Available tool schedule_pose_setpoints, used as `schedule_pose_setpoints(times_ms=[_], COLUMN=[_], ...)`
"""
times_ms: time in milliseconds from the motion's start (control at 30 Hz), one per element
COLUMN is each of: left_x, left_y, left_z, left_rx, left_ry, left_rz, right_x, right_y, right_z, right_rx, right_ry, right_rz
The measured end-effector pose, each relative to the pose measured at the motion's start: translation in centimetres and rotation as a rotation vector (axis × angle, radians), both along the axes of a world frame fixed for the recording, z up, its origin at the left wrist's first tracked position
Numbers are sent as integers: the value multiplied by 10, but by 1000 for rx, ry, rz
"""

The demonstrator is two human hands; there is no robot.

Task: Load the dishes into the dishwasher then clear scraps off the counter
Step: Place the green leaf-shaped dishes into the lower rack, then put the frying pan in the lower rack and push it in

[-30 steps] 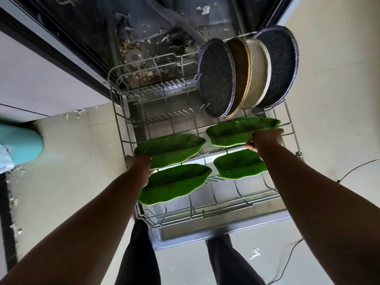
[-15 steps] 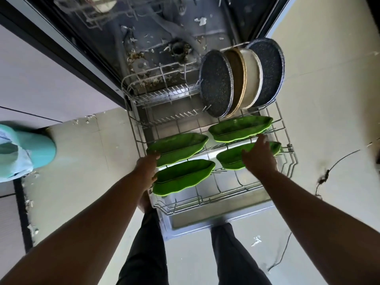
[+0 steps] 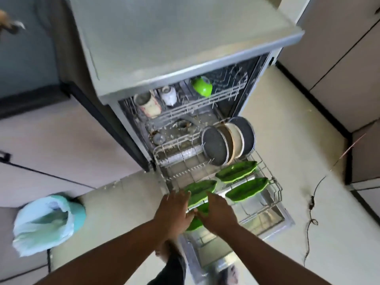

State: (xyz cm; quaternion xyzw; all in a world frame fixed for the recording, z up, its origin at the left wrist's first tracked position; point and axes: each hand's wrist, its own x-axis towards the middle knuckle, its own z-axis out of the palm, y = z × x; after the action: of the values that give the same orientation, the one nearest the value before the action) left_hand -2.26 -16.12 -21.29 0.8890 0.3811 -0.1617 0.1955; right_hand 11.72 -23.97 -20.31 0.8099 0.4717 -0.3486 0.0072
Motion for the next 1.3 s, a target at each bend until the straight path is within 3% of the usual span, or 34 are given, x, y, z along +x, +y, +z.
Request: schedule_pose_setpoints(times_ms=[100, 400, 633, 1133, 1300], left_x=[-15, -91, -200, -485, -591], left_y=[6, -21, -56, -19, -26], left_z=[32, 115, 162, 248, 269], left_rx=[66, 108, 171, 525, 551], left_ry=[28, -83, -105, -99, -184], left_rz=[2, 295, 490, 896, 1076], right_x=[-26, -92, -176, -458, -565], right_y=[10, 1, 5, 117, 139], right_z=[36, 110, 162, 254, 268], right_rx=[96, 304, 404, 643, 720], right_ry=[-37, -197, -207, -229, -218], right_rz=[15, 263, 410, 930, 1106])
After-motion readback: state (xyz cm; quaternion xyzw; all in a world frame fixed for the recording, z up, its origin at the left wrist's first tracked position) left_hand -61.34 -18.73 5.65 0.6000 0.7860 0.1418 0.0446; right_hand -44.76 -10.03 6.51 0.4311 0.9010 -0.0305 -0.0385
